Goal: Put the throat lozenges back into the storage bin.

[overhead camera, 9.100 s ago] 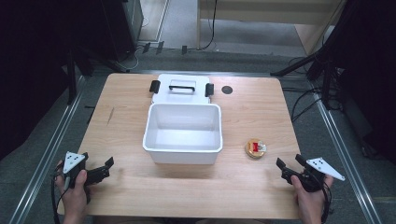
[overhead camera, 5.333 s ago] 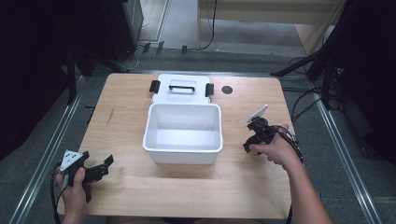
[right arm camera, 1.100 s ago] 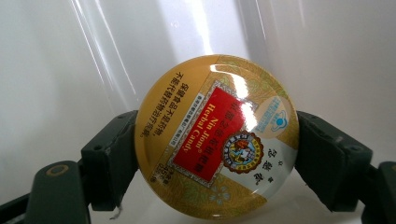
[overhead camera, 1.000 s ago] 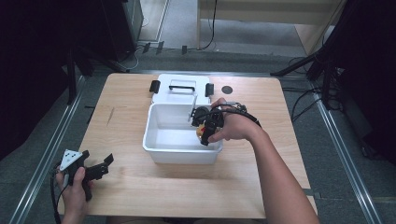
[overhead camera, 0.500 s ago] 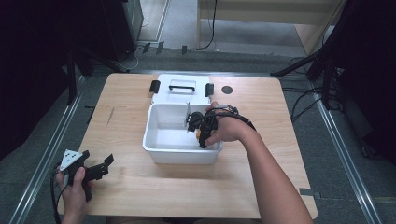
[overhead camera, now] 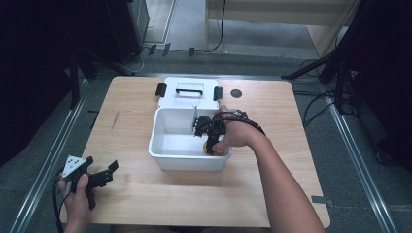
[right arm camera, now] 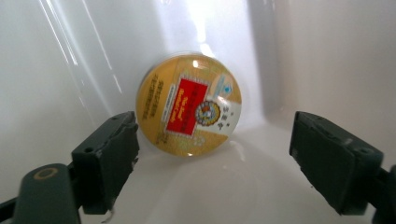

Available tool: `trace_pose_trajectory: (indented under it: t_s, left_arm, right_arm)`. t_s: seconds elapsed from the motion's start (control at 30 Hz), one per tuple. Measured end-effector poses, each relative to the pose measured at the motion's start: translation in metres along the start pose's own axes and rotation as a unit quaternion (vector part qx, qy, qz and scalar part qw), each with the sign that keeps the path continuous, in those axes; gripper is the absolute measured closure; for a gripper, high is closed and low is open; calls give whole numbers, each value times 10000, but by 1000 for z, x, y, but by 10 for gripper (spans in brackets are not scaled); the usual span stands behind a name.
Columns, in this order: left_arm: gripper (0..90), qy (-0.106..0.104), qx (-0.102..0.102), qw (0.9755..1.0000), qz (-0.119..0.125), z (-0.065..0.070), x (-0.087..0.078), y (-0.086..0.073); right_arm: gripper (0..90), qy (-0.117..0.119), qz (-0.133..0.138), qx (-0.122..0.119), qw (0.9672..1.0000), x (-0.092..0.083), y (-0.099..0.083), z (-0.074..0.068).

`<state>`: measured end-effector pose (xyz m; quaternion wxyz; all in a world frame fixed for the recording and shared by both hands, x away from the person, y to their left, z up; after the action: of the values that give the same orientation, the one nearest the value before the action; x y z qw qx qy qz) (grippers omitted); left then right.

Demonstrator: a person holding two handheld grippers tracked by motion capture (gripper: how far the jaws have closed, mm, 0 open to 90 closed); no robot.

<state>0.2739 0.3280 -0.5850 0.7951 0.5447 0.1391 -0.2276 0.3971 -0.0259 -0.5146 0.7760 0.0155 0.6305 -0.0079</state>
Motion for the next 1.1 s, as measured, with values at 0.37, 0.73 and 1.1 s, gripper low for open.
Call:
trace_pose_trajectory:
  t_s: [0.37,0.73,1.1]
  left_arm:
    - [0,4,-1,10000,9,0,0,0]
    - [0,8,24,10000,24,1,0,0]
    - [0,9,26,10000,12,1,0,0]
  right_arm:
    - [234,-167,480,185,9985,-33,-2,6]
    - [203,-285,790,501,9952,-66,-16,11]
    - [148,-359,949,812,9915,-87,-40,15]
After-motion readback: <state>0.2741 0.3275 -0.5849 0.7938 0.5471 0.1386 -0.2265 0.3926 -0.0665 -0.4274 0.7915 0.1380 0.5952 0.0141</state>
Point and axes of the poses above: each handheld gripper's, and its own axes: x roughly forward along the jaws, y roughly out of its top, z roughly to its right, the point moved 7 cm from there along x, roughly forward along the jaws, and after that the axes turned 12 degrees about -x, right-handed, at the moved point
